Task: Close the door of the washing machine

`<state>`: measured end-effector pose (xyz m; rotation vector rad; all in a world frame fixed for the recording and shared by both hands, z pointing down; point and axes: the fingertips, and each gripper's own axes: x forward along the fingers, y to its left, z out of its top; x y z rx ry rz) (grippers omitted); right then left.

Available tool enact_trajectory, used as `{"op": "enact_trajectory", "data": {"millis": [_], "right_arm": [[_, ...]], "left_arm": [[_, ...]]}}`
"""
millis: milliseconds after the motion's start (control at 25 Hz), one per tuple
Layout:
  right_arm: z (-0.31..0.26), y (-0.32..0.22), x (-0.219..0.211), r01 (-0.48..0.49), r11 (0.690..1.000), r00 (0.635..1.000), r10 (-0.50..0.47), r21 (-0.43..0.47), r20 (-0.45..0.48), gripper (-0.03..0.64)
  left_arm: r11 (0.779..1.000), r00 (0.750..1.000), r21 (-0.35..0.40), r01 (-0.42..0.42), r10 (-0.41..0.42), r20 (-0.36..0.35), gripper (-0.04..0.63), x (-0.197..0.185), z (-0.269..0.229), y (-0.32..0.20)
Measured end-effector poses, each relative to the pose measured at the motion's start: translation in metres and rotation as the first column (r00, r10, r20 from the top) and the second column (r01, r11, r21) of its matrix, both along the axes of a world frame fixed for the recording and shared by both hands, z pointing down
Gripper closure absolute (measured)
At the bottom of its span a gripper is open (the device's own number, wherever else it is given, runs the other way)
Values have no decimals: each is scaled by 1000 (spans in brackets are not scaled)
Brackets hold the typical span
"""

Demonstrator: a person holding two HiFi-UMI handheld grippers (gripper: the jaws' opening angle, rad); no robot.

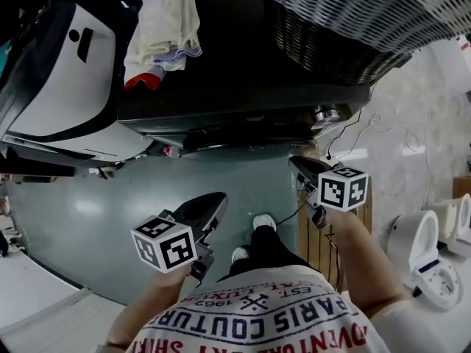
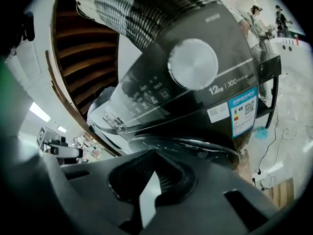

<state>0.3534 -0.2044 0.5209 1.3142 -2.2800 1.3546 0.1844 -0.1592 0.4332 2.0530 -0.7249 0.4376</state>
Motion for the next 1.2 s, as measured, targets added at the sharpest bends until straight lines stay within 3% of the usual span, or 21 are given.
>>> {"op": "enact_trajectory", "data": {"millis": [320, 600, 880, 1080, 1200], "right_arm": [[-124, 59, -53, 40, 981, 999, -41, 190, 2, 597], [-233, 122, -90, 52, 912, 999, -51, 407, -15, 597], [-297, 186, -147, 140, 837, 990, -129, 529, -58, 597], [-325, 214, -167, 133, 792, 990, -133, 596, -44, 597], [-331, 225, -171, 114, 782, 993, -111, 612, -44, 597]], "left_arm": [[994, 998, 109, -32, 38, -55, 568, -27, -60, 38], [973, 985, 229, -24, 62, -161, 568, -49, -126, 80], [913, 972, 404, -49, 137, -193, 568, -77, -190, 127], [864, 952, 499, -64, 203, -229, 568, -86, -228, 152], [838, 947, 541, -76, 231, -224, 568, -91, -239, 166]]}}
